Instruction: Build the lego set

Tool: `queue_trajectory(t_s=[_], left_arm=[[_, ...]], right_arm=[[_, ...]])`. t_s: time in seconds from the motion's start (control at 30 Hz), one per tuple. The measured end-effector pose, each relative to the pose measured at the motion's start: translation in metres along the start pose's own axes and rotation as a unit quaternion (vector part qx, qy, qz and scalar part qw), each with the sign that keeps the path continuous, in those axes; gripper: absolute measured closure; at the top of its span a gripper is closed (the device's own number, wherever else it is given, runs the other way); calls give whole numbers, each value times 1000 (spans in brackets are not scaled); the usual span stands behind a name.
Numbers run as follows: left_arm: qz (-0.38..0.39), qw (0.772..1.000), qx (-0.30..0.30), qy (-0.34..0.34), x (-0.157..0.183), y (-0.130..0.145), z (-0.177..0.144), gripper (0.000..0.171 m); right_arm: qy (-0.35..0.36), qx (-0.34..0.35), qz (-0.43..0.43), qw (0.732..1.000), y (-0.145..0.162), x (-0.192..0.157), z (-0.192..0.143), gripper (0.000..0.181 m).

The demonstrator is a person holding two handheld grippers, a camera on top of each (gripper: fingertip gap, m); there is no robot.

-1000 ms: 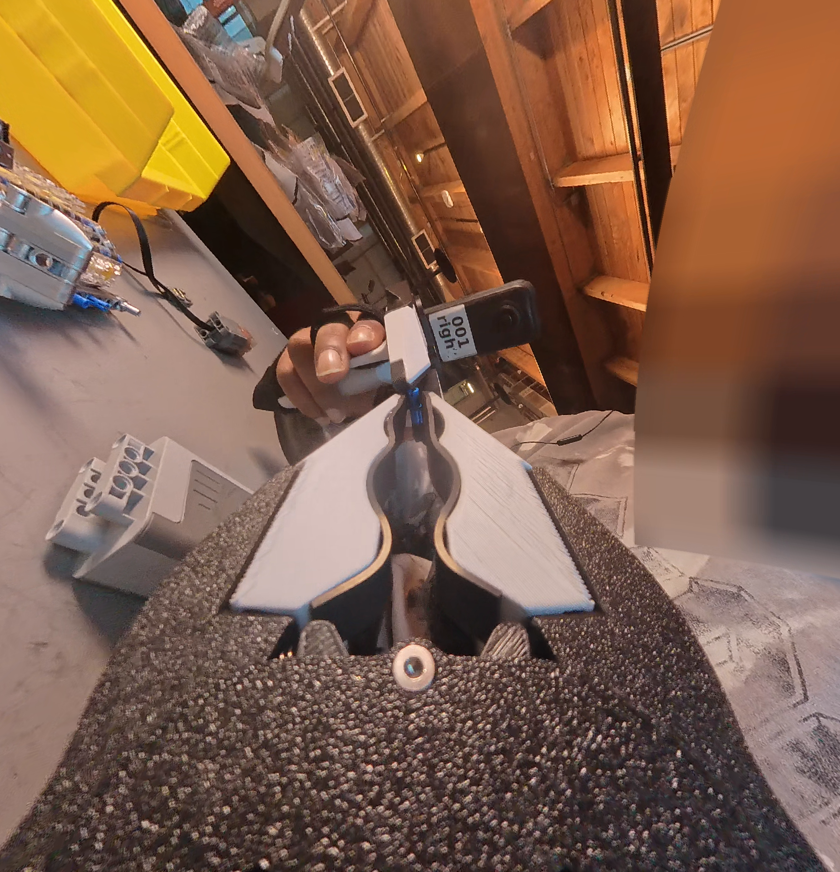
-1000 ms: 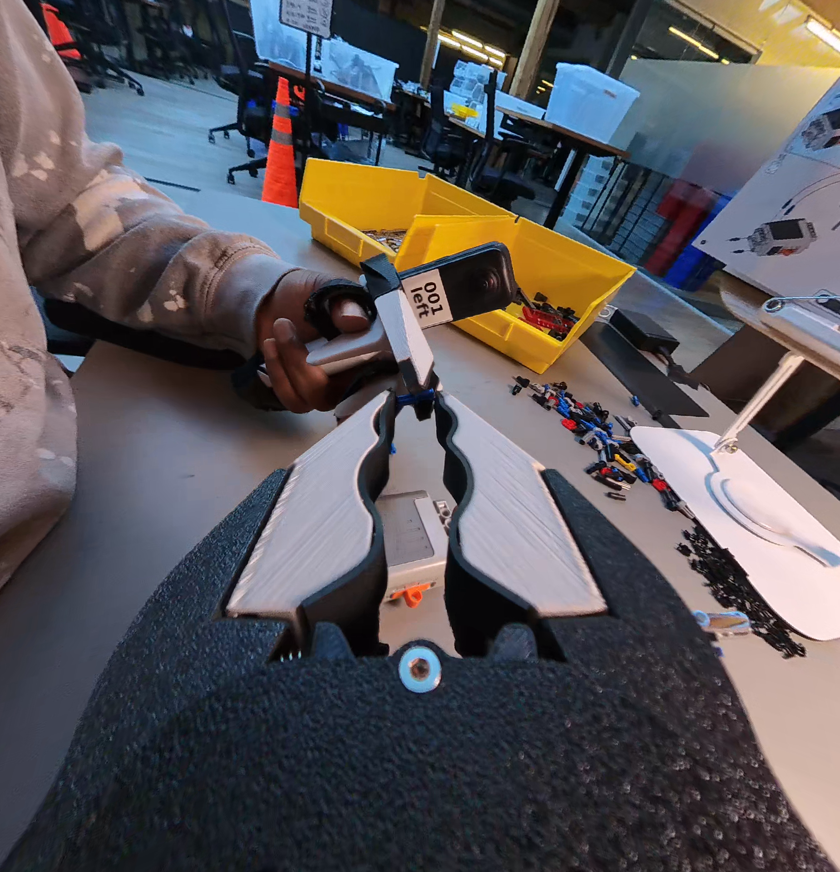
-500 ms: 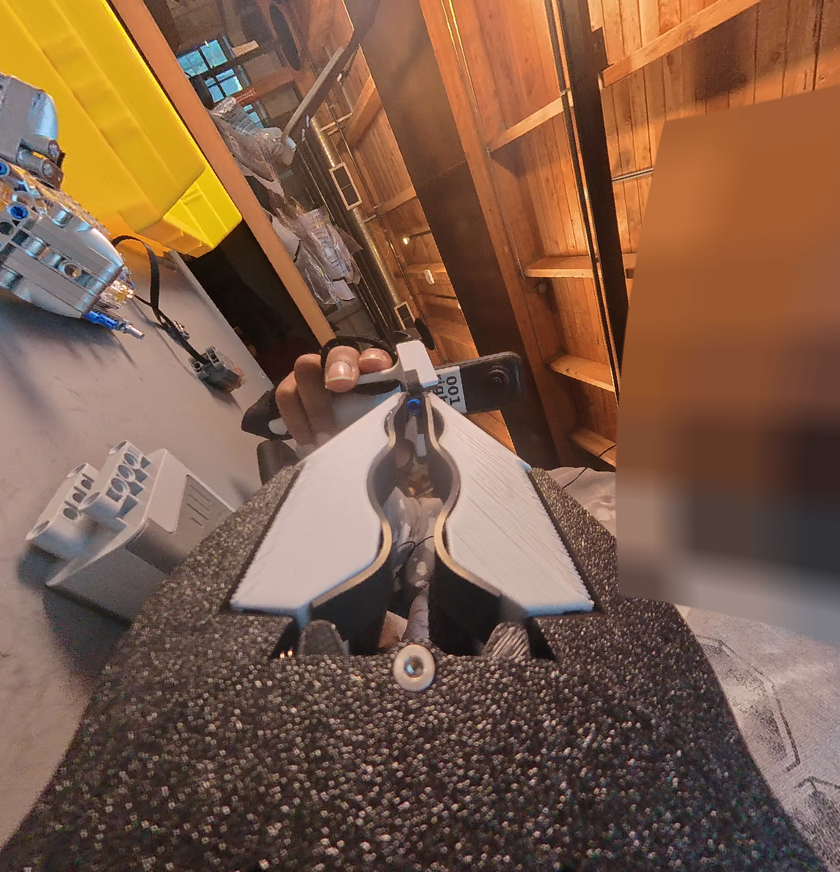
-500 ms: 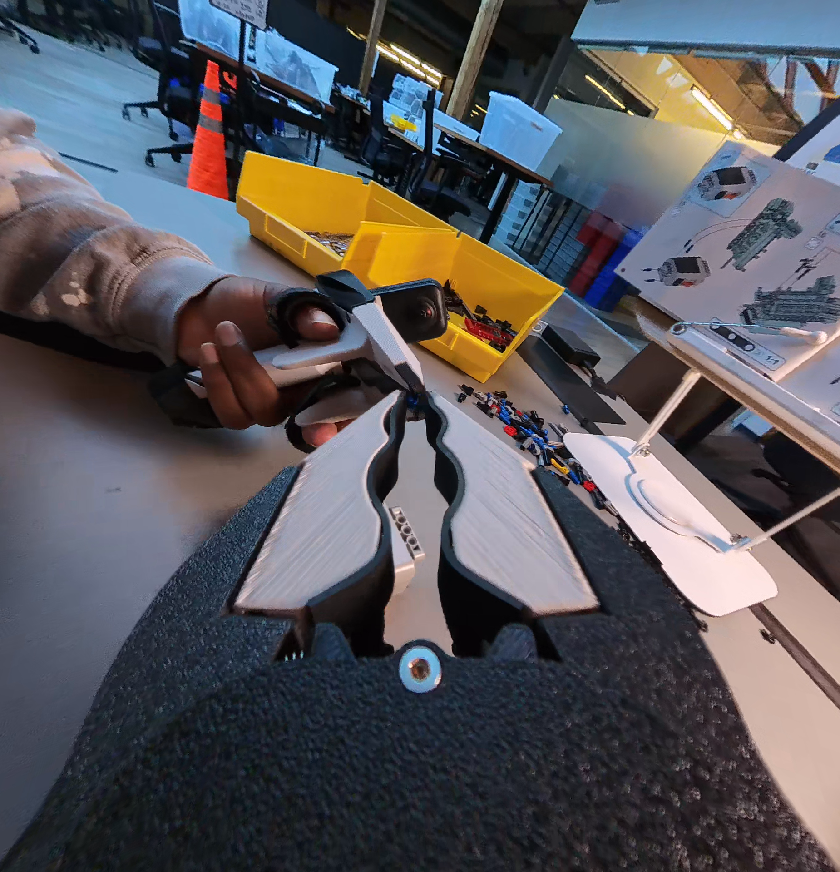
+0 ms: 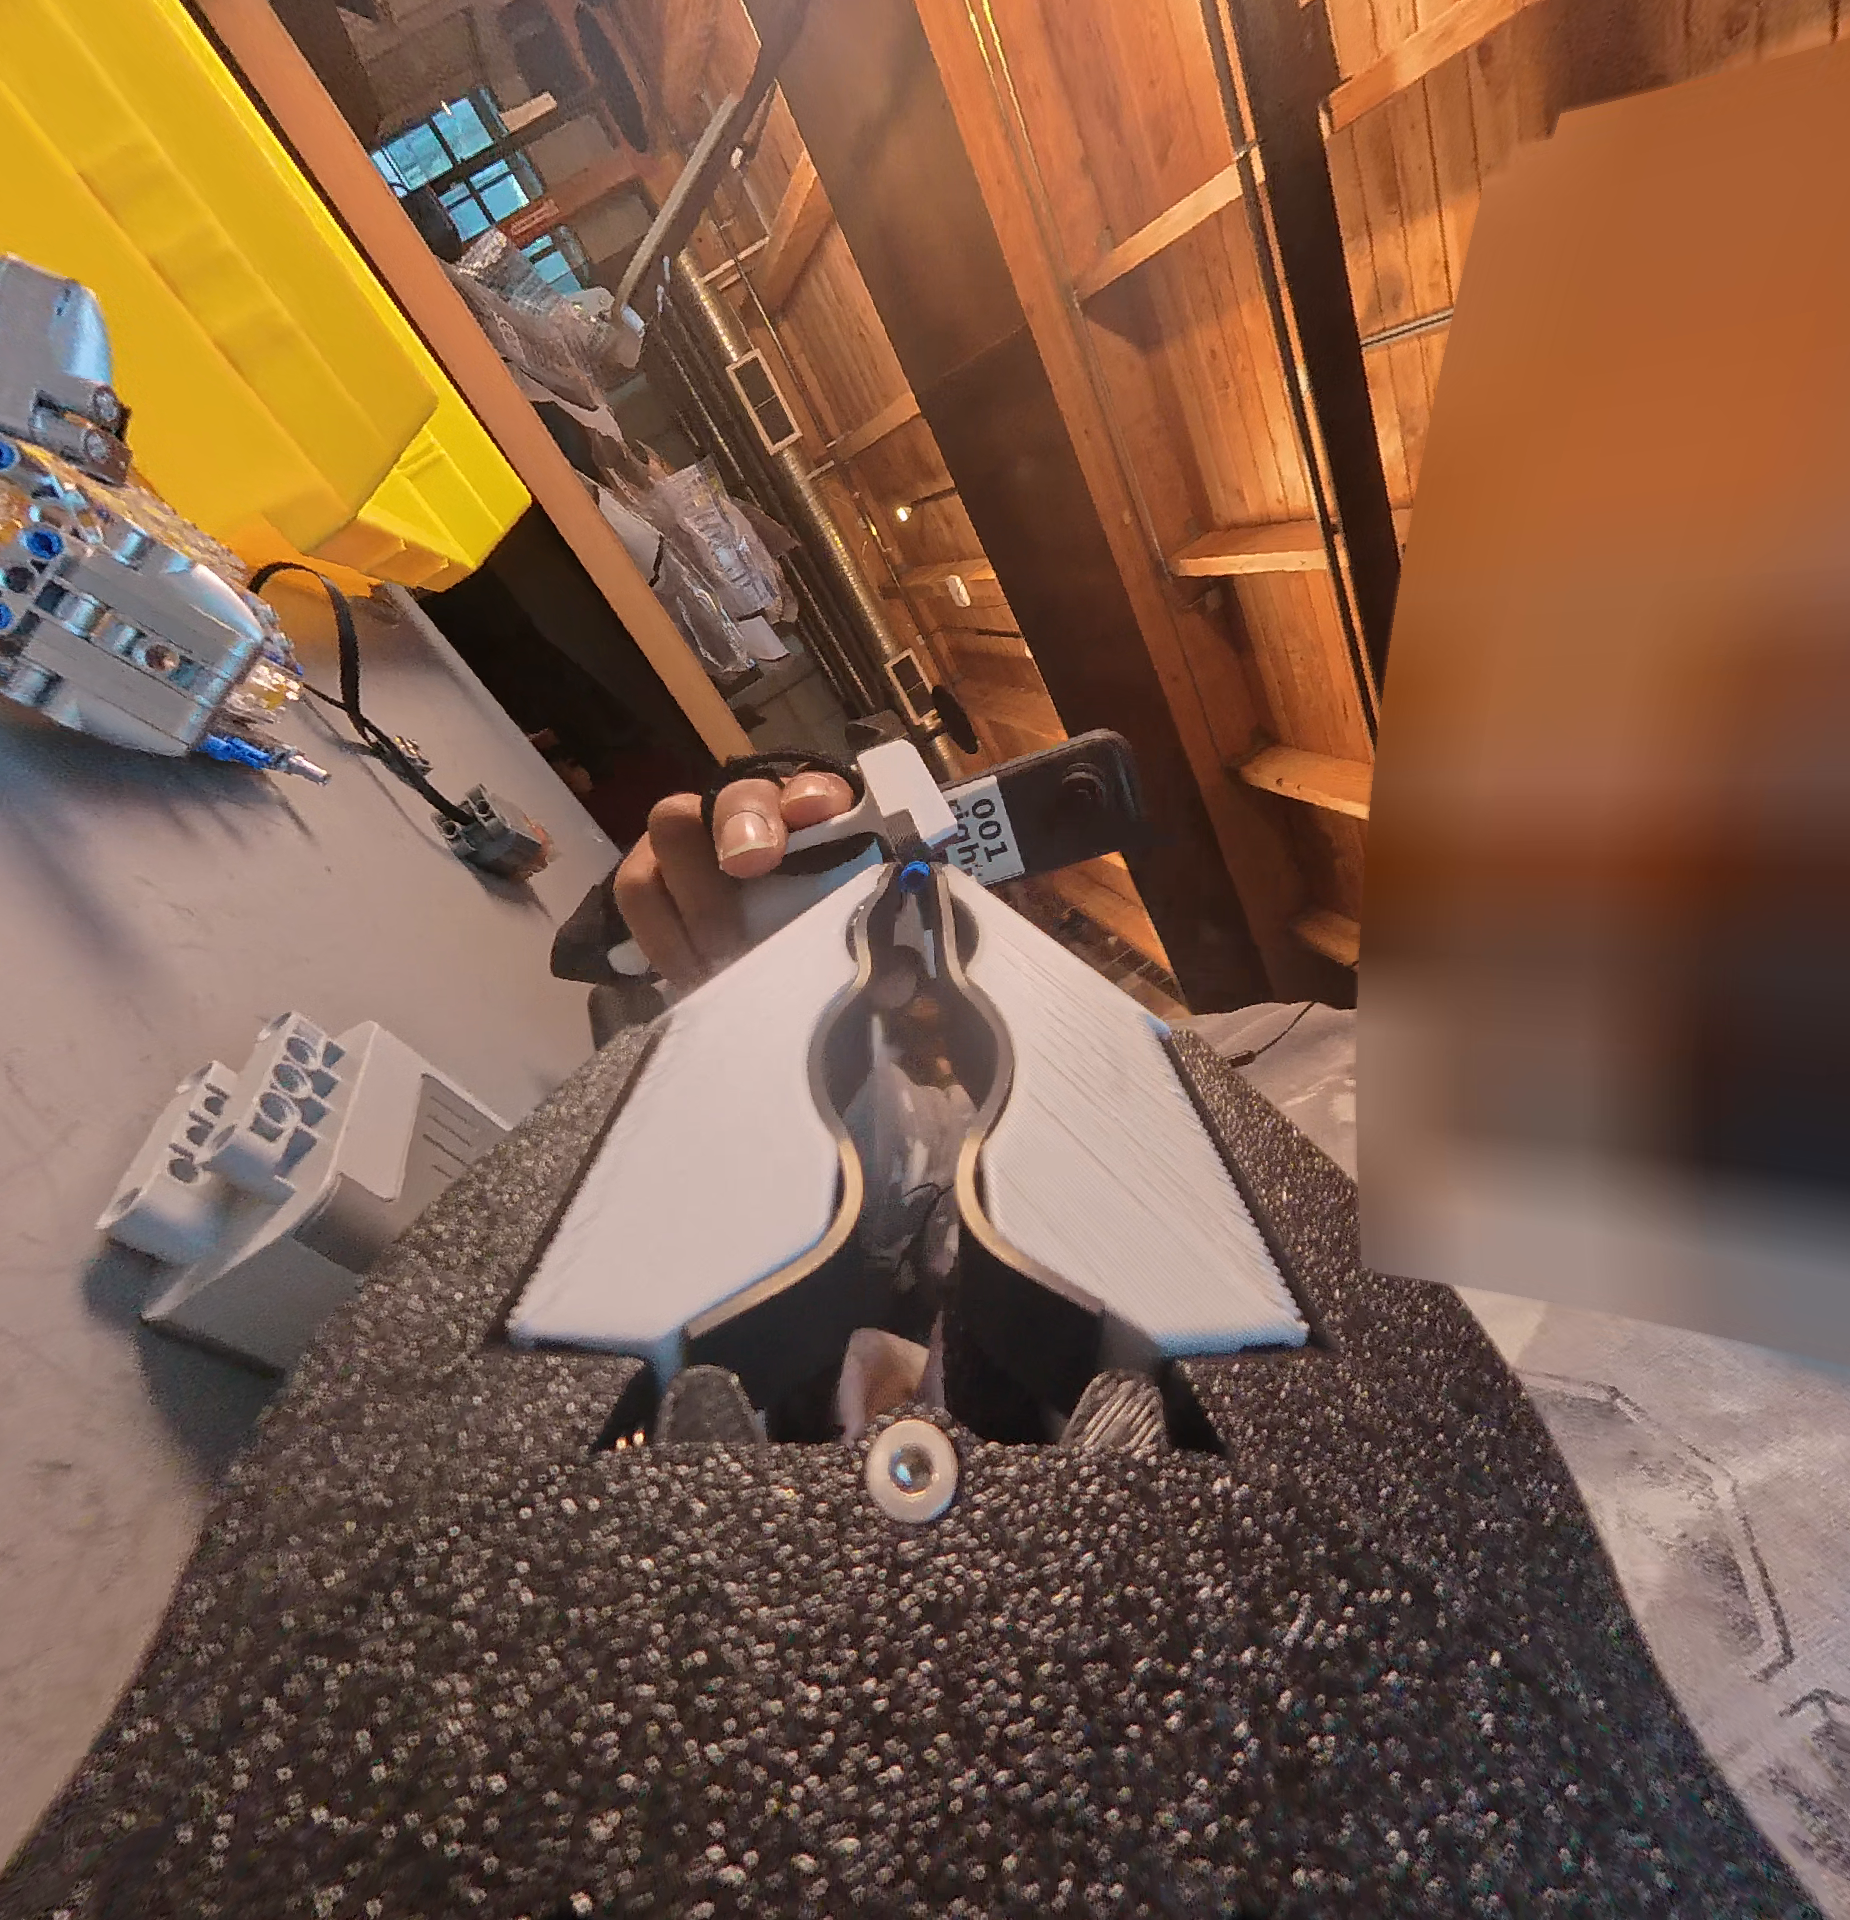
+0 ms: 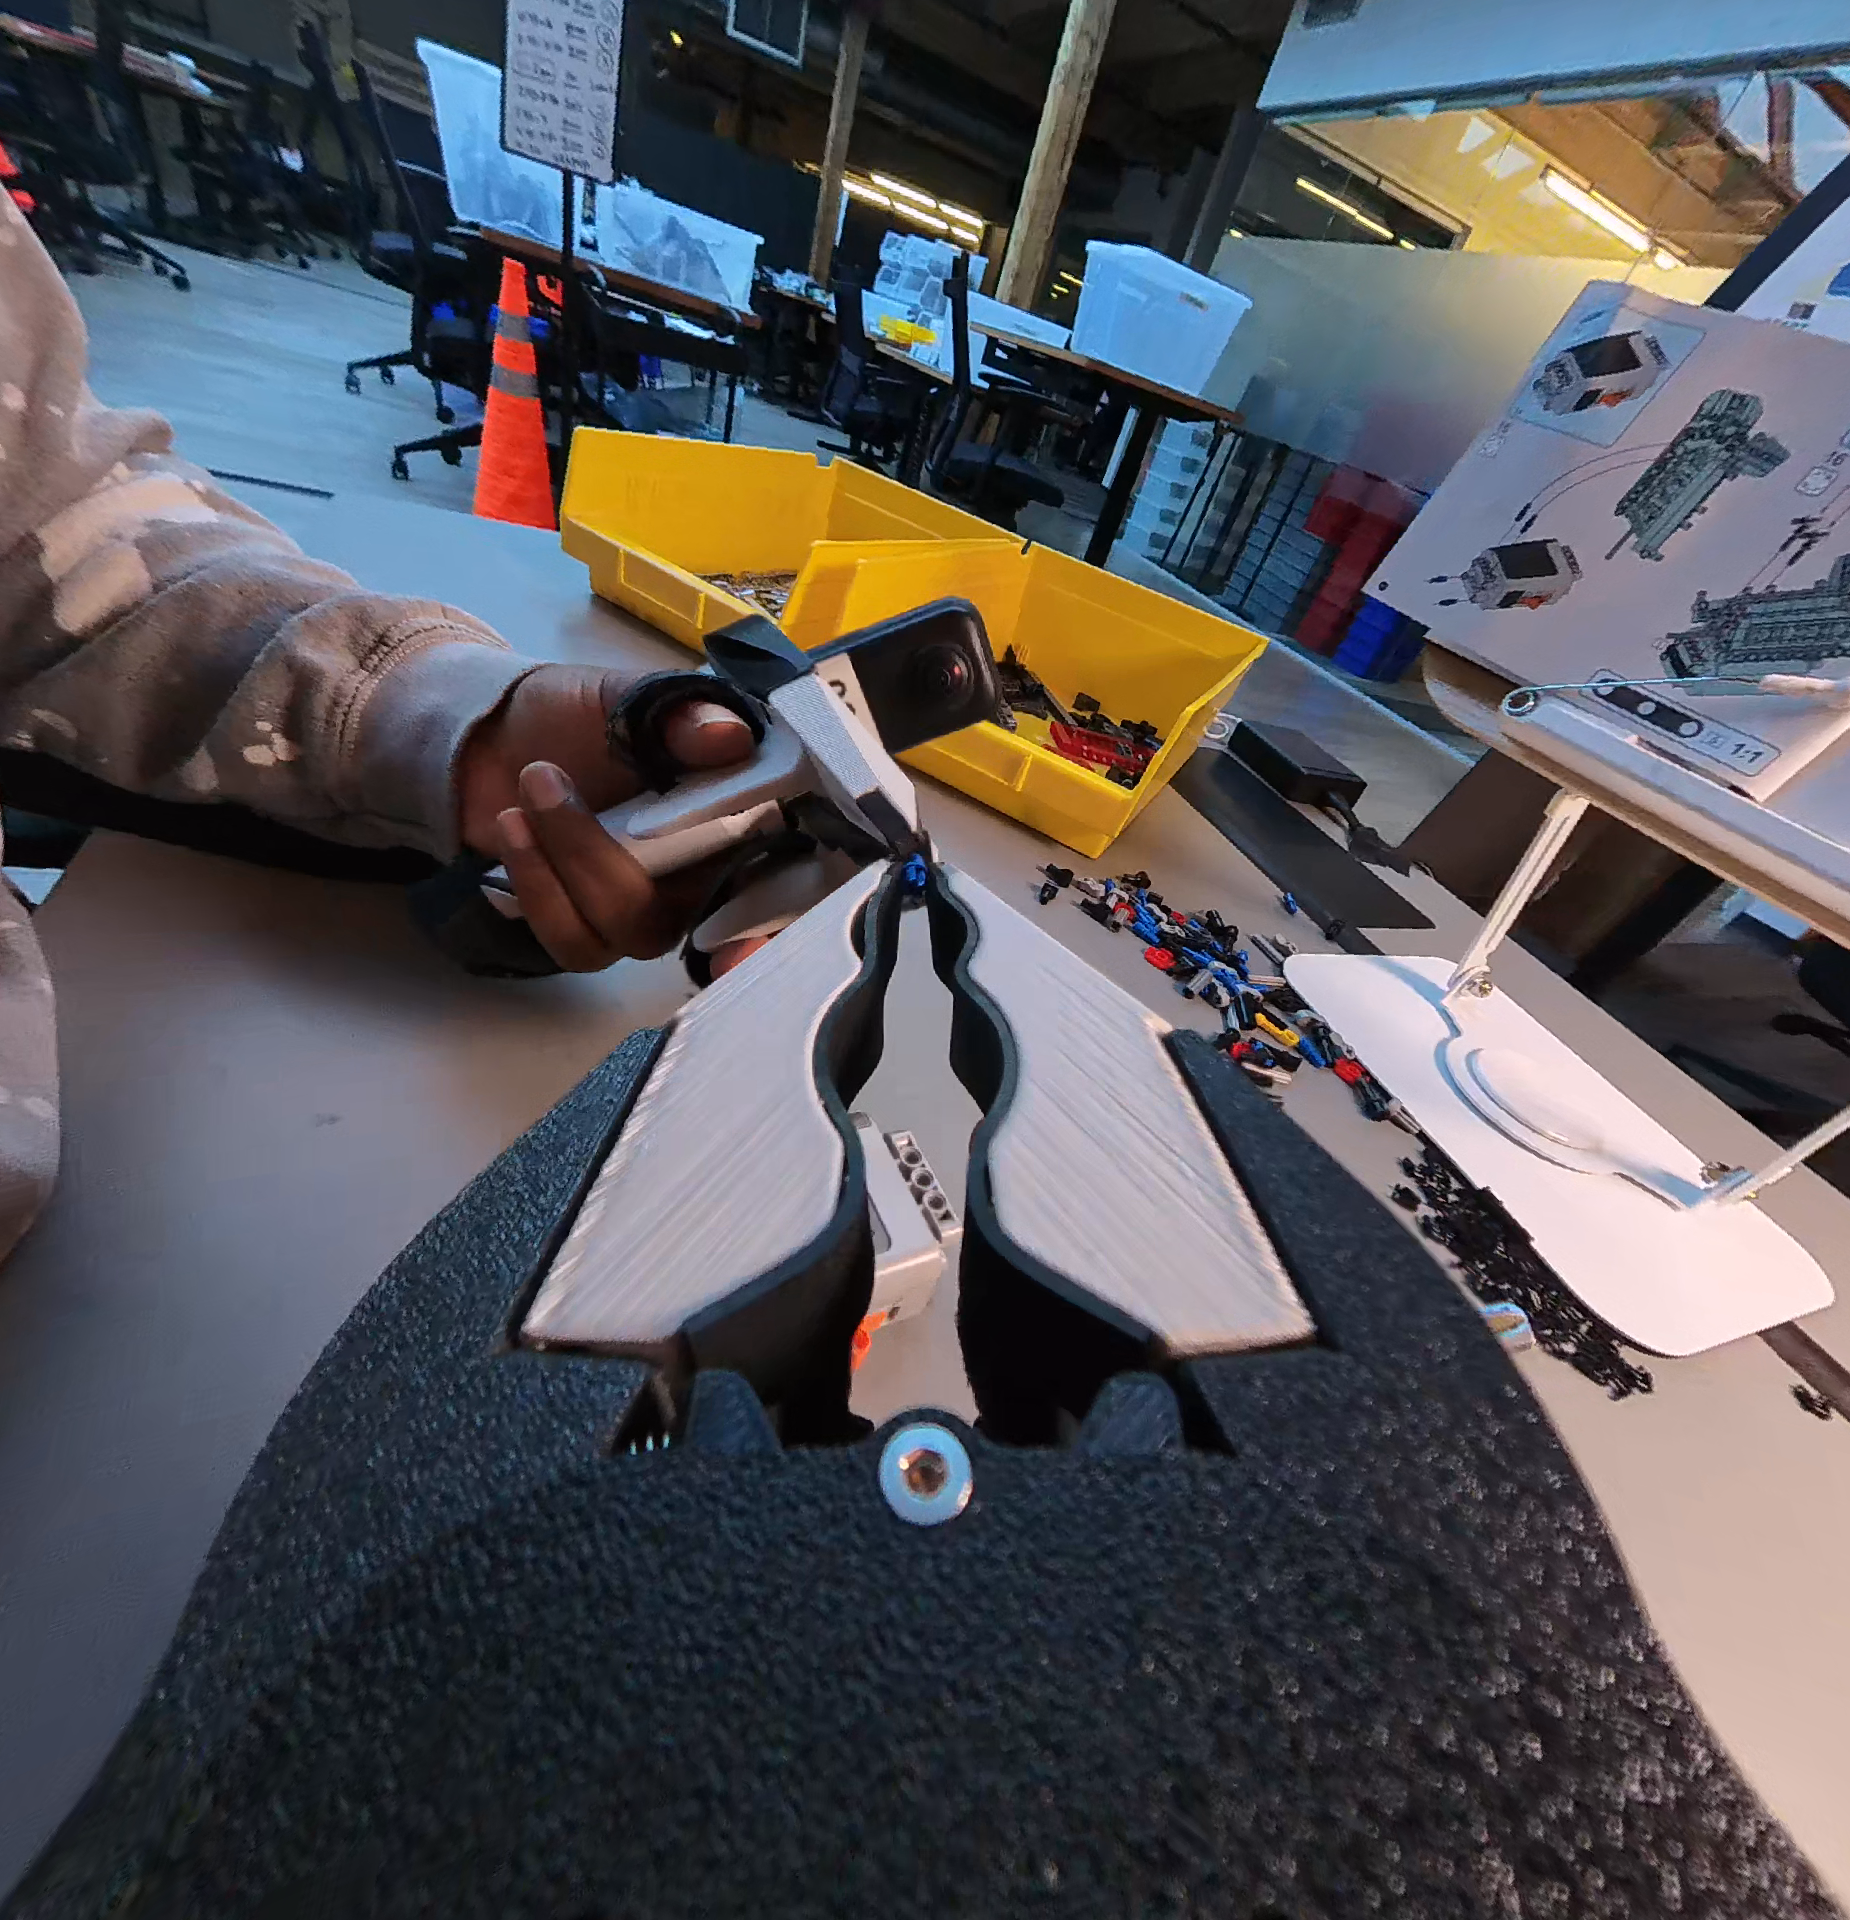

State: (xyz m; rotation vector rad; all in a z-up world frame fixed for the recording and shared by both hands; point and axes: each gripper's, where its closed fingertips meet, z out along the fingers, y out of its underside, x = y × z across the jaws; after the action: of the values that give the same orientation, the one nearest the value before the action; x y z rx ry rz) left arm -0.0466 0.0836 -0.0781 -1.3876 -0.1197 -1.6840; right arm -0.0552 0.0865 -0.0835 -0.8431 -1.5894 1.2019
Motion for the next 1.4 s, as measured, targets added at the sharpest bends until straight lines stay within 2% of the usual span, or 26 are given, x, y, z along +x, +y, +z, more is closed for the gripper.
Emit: queue_trajectory(t_s=[0.17,0.47,1.2,1.4], left_arm=[[36,999,-23,-3,5,6,3,167],[30,999,-29,12,8,8,4,169],[-11,999,-26,25,5,12,6,169],[-9,999,-47,18,5,14,5,169]], right_arm=[[-6,8,2,1000,-3,-3,-1,177],[-19,22,22,999,-6,-7,-2,177],[-15,10,-11,1000,-7,-10,-6,177],[-34,7,32,999,-8,-11,-6,177]])
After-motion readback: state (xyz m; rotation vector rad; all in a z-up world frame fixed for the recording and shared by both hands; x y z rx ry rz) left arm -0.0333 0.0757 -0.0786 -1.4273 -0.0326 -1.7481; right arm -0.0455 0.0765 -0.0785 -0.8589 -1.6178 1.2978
